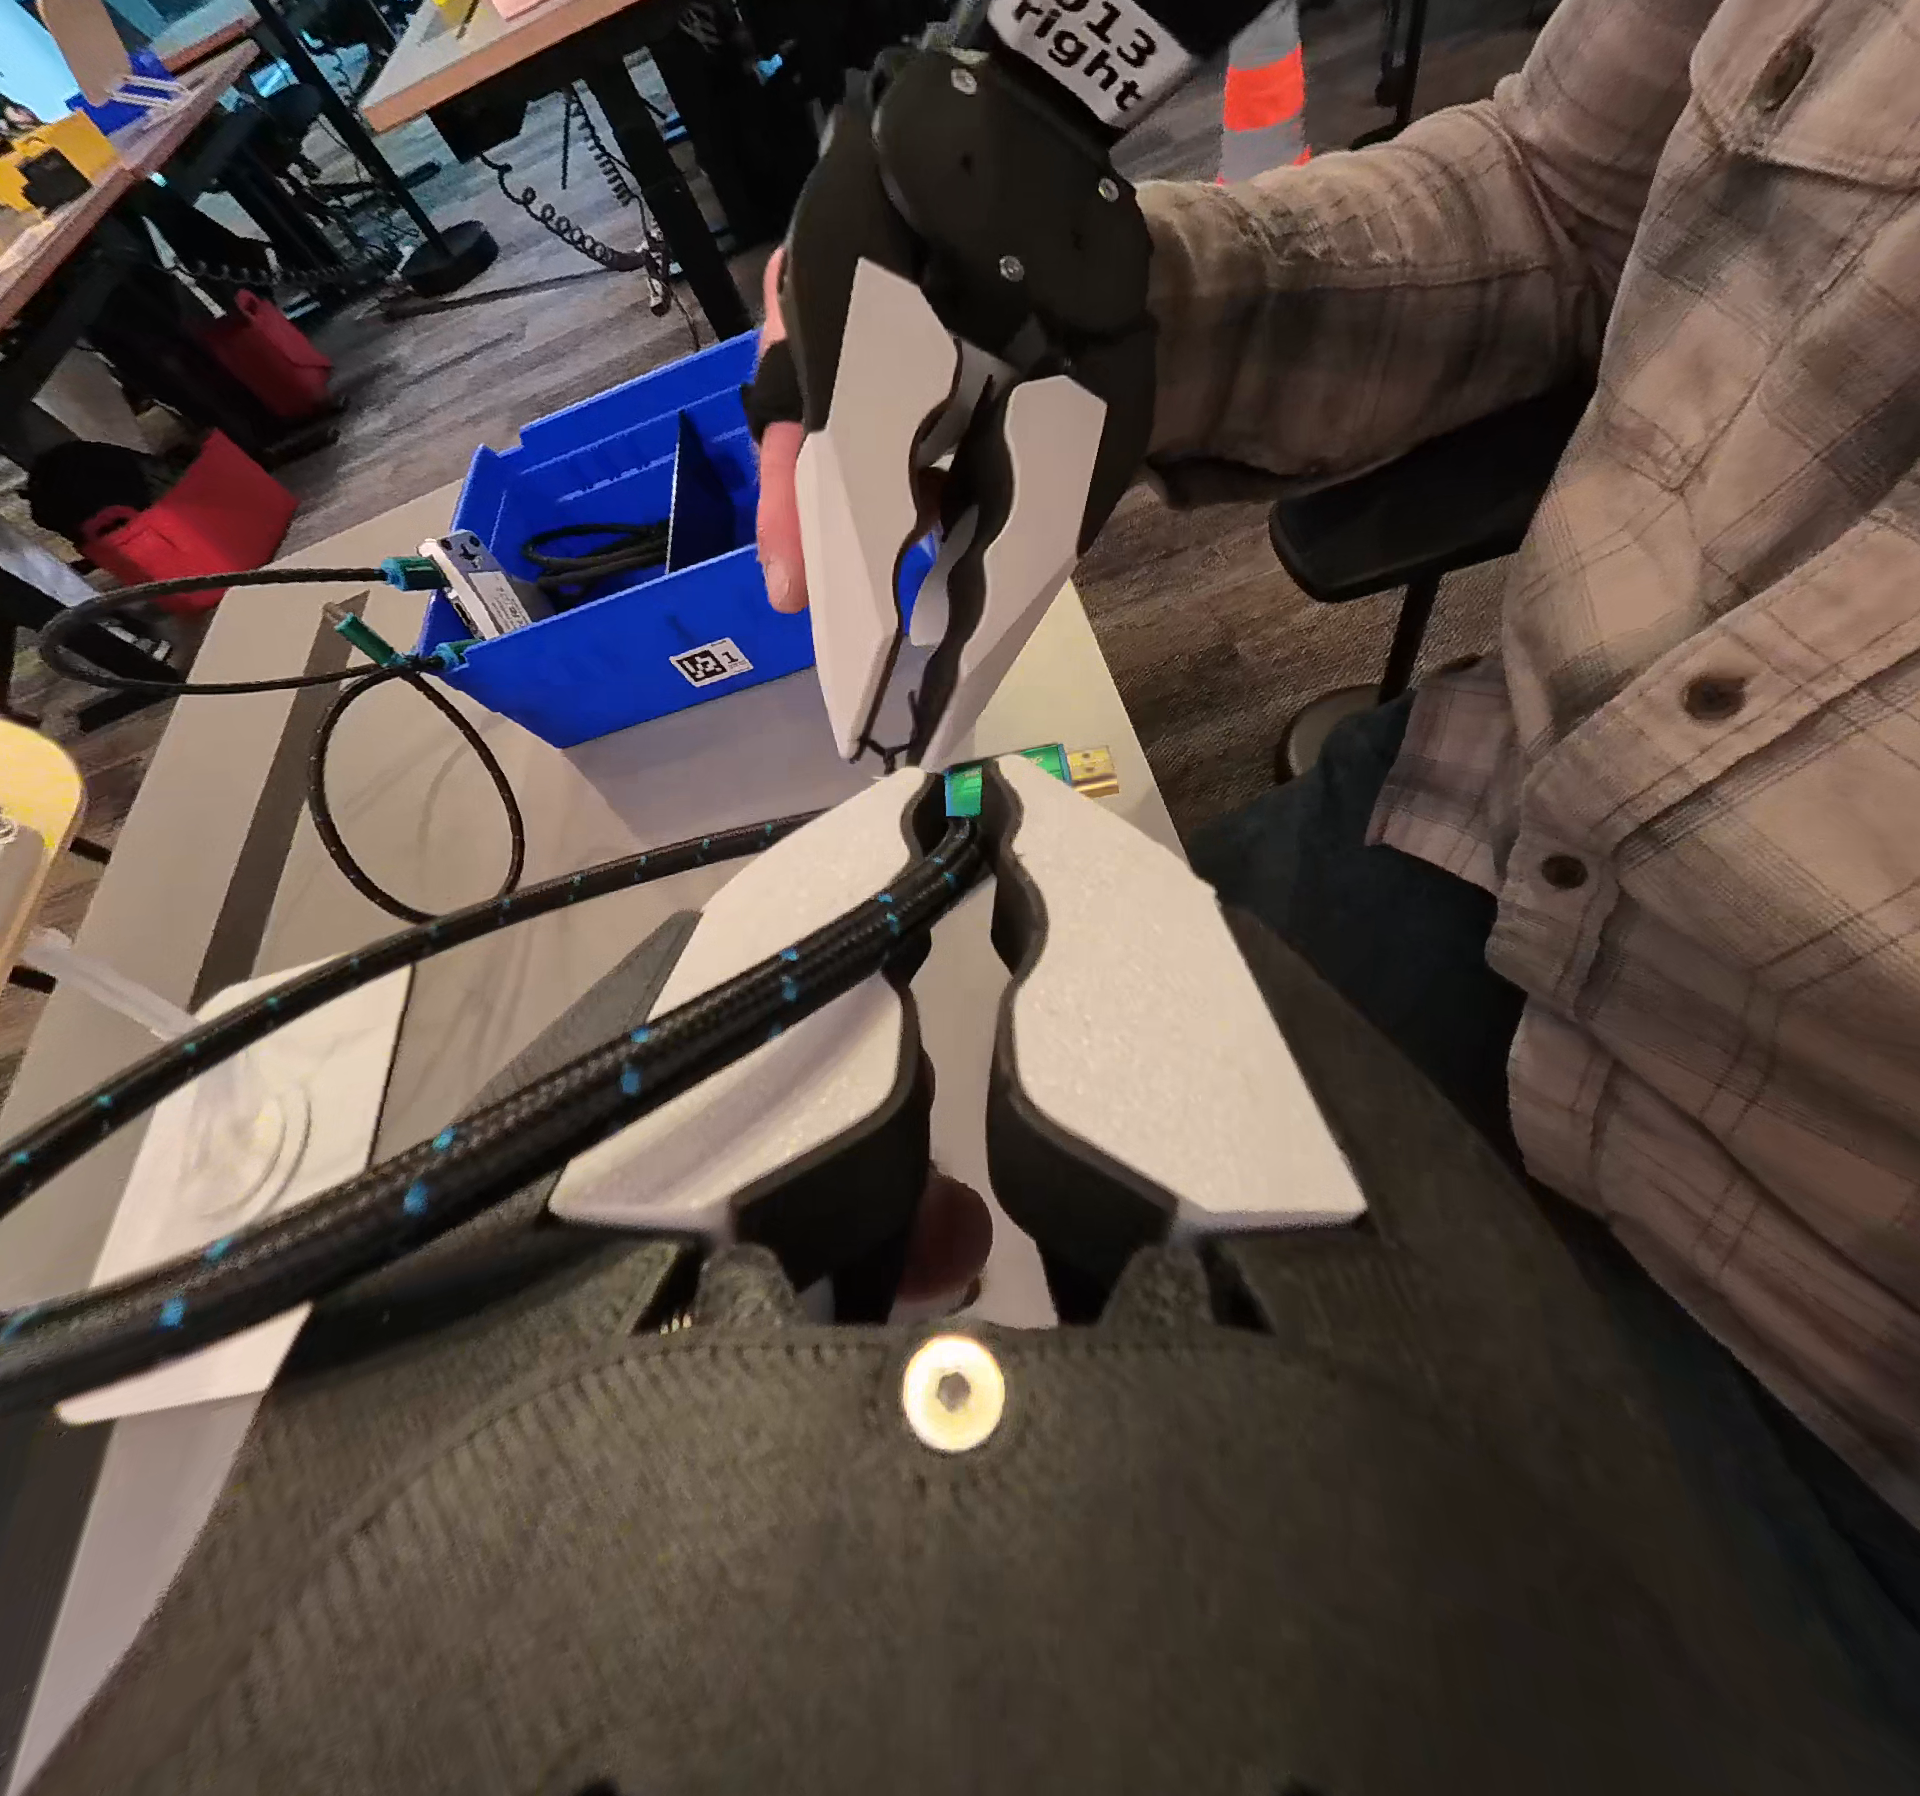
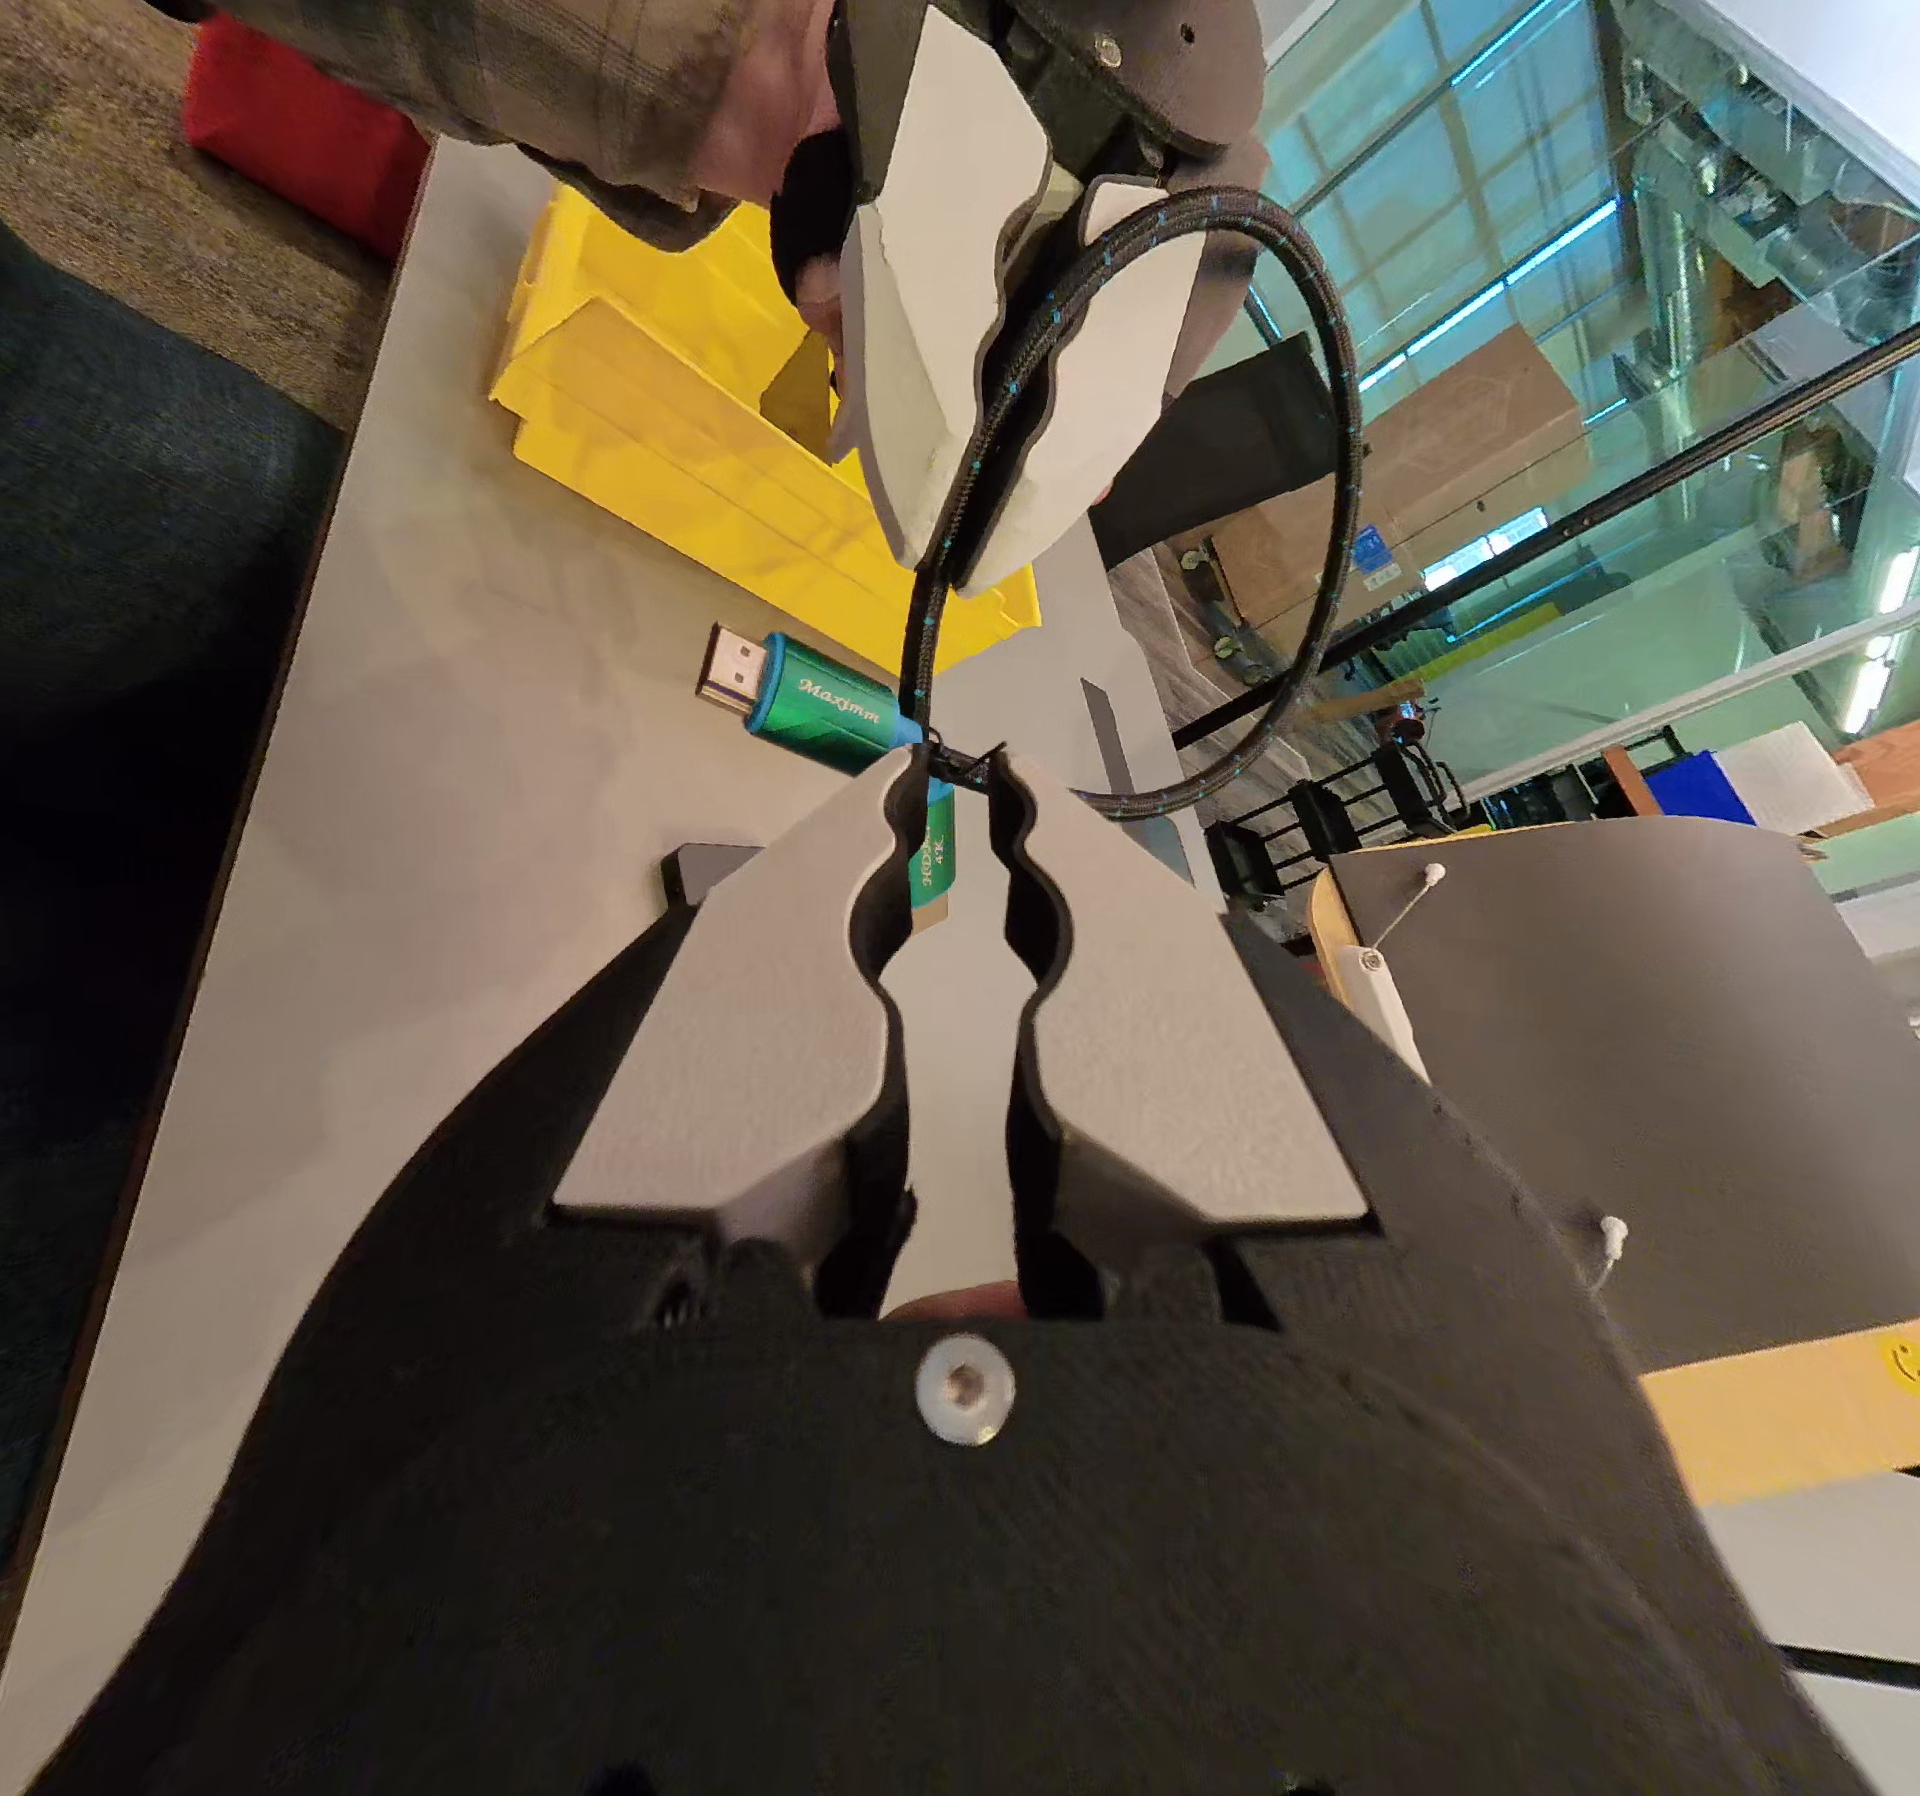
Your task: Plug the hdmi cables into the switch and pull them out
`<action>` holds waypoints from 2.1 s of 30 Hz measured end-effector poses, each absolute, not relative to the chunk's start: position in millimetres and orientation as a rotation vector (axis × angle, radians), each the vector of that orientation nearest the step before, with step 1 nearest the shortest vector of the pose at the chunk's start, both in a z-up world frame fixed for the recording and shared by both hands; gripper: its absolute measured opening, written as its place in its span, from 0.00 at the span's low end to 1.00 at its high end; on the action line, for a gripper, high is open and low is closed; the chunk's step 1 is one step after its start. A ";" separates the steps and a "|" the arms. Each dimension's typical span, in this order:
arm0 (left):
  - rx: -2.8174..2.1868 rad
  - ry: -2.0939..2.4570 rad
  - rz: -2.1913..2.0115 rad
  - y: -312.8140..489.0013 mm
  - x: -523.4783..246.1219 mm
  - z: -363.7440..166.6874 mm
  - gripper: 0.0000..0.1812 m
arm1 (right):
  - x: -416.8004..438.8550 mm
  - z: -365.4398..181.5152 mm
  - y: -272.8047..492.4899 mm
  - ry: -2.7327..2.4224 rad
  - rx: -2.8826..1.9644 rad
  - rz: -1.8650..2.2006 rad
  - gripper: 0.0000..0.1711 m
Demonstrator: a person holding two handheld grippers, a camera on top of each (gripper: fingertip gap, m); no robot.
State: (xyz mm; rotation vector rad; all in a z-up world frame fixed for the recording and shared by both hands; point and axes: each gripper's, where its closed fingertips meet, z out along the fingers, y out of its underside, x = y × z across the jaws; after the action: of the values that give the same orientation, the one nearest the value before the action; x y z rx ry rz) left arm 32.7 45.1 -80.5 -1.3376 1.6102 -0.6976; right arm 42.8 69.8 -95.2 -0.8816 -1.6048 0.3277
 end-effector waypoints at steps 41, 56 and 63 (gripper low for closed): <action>-1.221 1.580 0.194 101.7 35.6 -94.5 0.03 | 46.8 -78.8 128.7 -0.989 -1.371 0.981 0.12; -1.297 1.639 -0.118 76.6 36.3 -94.3 0.03 | 40.9 -91.5 108.8 -1.443 -0.868 -0.001 0.08; -1.305 1.632 -0.195 72.4 37.7 -93.5 0.03 | 38.6 -85.8 106.0 -1.408 -0.847 0.019 0.01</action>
State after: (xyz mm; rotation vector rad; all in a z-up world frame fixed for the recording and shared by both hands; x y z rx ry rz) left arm 37.7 72.4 -93.5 -1.3052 1.6319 -0.1947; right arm 38.6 106.0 -85.8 -0.8474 -1.4076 0.0189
